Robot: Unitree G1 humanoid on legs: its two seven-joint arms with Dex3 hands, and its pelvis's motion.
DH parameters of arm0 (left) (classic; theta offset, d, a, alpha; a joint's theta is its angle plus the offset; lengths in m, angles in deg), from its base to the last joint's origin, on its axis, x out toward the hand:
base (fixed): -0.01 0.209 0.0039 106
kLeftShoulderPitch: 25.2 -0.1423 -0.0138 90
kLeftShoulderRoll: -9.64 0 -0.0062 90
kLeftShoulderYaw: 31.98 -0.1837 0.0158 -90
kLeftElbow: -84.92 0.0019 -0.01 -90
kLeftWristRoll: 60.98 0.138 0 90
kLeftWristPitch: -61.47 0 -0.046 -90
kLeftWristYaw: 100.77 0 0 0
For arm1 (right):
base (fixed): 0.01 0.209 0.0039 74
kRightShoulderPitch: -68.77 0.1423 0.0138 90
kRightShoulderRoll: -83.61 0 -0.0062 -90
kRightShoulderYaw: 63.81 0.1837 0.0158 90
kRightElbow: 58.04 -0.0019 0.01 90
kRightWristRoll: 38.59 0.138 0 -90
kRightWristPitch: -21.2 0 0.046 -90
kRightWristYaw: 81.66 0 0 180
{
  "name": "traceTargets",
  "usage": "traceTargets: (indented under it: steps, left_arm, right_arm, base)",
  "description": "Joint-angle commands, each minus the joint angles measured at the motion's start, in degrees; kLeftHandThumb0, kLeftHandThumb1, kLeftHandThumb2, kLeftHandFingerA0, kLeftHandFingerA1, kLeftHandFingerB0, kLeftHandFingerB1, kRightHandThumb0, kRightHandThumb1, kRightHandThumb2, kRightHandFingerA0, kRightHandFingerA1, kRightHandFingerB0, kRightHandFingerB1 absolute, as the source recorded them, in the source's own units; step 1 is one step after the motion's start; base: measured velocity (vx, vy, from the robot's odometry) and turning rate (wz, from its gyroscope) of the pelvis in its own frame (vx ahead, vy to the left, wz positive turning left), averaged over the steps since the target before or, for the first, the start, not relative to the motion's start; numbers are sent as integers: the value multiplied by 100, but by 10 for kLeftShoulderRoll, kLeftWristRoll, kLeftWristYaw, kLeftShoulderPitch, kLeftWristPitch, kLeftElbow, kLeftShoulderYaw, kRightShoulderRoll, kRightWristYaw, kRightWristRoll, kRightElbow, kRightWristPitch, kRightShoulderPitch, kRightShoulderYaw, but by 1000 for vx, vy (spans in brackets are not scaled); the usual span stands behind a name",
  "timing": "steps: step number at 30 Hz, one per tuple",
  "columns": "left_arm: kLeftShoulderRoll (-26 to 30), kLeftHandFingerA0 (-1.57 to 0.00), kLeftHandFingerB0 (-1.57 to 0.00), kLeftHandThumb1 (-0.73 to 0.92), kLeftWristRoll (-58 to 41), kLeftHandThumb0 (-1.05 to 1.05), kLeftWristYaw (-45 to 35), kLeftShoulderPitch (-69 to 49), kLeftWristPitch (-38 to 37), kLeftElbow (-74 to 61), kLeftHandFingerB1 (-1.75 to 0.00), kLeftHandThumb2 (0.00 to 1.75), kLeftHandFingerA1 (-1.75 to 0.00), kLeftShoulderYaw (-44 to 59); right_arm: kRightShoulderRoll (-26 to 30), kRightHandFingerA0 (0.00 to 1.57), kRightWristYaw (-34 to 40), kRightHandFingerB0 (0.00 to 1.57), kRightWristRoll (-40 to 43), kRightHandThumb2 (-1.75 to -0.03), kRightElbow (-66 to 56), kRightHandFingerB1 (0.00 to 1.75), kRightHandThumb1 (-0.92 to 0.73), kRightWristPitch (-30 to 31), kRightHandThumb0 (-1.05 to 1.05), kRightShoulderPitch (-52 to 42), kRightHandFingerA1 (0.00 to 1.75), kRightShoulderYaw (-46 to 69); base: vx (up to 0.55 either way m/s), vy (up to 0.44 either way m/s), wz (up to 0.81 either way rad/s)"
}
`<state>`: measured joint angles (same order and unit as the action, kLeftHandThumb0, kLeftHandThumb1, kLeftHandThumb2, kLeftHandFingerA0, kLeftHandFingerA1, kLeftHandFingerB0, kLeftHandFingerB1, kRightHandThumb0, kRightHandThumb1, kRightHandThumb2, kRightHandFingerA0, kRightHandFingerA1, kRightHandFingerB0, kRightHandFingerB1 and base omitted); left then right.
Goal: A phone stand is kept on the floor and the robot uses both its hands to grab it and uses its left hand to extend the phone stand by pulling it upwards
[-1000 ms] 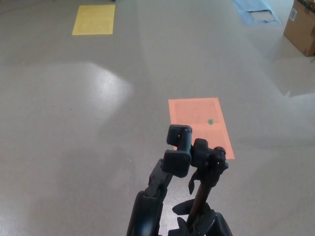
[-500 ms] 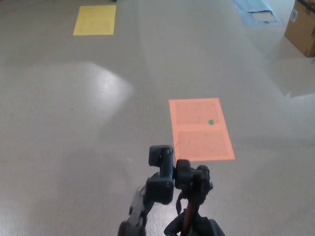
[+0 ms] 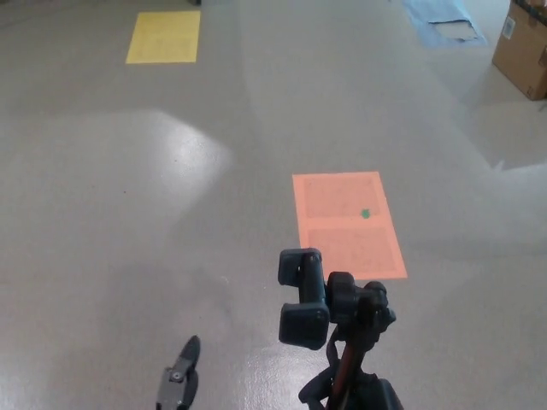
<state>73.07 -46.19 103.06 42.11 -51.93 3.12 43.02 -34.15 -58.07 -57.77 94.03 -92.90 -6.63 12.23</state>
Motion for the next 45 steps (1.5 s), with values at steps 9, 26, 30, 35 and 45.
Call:
traceTargets:
  steps: [9,26,30,35,45]
  left_arm:
    - [-16,-13,-9,48,11,-80,19,53,-33,-11,-32,65,-28,13]
    - [-1,-10,-4,45,26,-75,-26,94,26,-83,-34,81,-26,-26]
    - [1,-11,-9,54,27,-78,-31,93,29,-87,-27,58,-24,-31]
    - [8,-5,-4,44,50,-71,-35,95,32,-90,-31,85,-31,-45]
    - [0,-11,0,46,76,-73,-31,85,35,-95,-36,84,-34,-101]
  right_arm:
    - [-29,131,-1,131,16,-91,2,175,-77,6,-15,-4,175,11]
    - [-29,131,-15,131,27,-91,3,175,-77,6,-15,-3,175,16]
    - [-29,132,-14,132,26,-93,3,175,-76,3,-14,-5,175,15]
    - [-19,131,0,133,3,-88,14,175,-75,-12,-13,-4,175,-5]
    - [-4,46,27,45,-38,-71,-2,97,-92,10,-46,-5,115,-49]
  base:
    - [0,0,0]
    - [0,0,0]
    - [0,0,0]
    - [0,0,0]
    - [0,0,0]
